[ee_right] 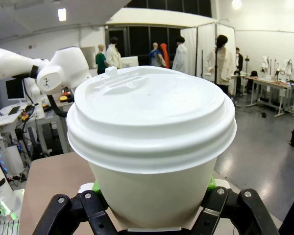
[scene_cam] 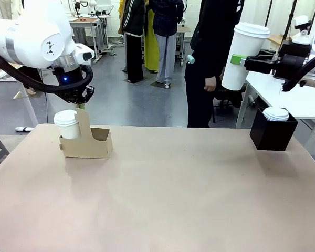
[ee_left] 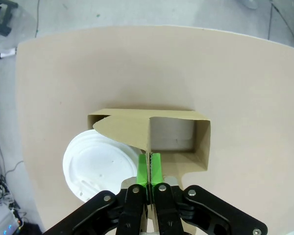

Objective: Pour a drink into a cup and package it in a carrier.
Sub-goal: Position the Cup Carrier in the center of the table.

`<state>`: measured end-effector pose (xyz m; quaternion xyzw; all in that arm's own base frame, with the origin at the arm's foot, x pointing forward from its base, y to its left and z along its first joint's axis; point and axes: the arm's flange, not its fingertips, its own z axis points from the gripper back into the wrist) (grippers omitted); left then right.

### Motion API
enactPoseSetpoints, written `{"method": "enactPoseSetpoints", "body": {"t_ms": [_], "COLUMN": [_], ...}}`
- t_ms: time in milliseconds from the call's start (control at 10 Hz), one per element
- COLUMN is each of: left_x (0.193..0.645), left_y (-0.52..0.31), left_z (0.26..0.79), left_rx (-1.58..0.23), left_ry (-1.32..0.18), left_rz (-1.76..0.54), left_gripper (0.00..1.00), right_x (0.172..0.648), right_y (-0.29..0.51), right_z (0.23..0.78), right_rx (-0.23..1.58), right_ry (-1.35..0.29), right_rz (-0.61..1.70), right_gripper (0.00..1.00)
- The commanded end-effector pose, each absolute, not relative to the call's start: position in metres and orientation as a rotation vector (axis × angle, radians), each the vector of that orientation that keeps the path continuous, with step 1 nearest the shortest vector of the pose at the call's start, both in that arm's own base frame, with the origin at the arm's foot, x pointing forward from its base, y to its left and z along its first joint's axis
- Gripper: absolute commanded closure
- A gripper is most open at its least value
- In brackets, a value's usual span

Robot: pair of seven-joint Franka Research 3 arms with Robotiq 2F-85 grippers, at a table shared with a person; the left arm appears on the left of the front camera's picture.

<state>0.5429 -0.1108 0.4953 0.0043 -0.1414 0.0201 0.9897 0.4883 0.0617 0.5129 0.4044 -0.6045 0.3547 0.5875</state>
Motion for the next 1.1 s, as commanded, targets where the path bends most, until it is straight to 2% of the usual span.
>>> {"method": "enactPoseSetpoints", "body": {"t_ms": [0, 300, 500, 800, 1000], "left_x": [0.524, 0.472, 0.424, 0.376, 0.366], "left_y": [-0.118, -0.170, -0.233, -0.321, -0.377], "left_z": [0.517, 0.557, 0.571, 0.563, 0.540], "left_rx": [-0.056, -0.037, -0.079, -0.084, -0.048], "left_ry": [-0.319, -0.291, -0.295, -0.296, -0.281], "left_rz": [0.080, 0.115, 0.096, 0.122, 0.076], "left_gripper": [0.98, 0.98, 0.98, 0.98, 0.98], "right_x": [0.485, 0.485, 0.485, 0.485, 0.485], "right_y": [0.062, 0.062, 0.062, 0.062, 0.062], "right_z": [0.515, 0.515, 0.515, 0.515, 0.515], "right_rx": [0.936, 0.936, 0.936, 0.936, 0.936], "right_ry": [-1.425, -1.425, -1.425, -1.425, -1.425], "right_rz": [0.842, 0.842, 0.842, 0.842, 0.842], "right_gripper": [0.20, 0.20, 0.20, 0.20, 0.20]}}
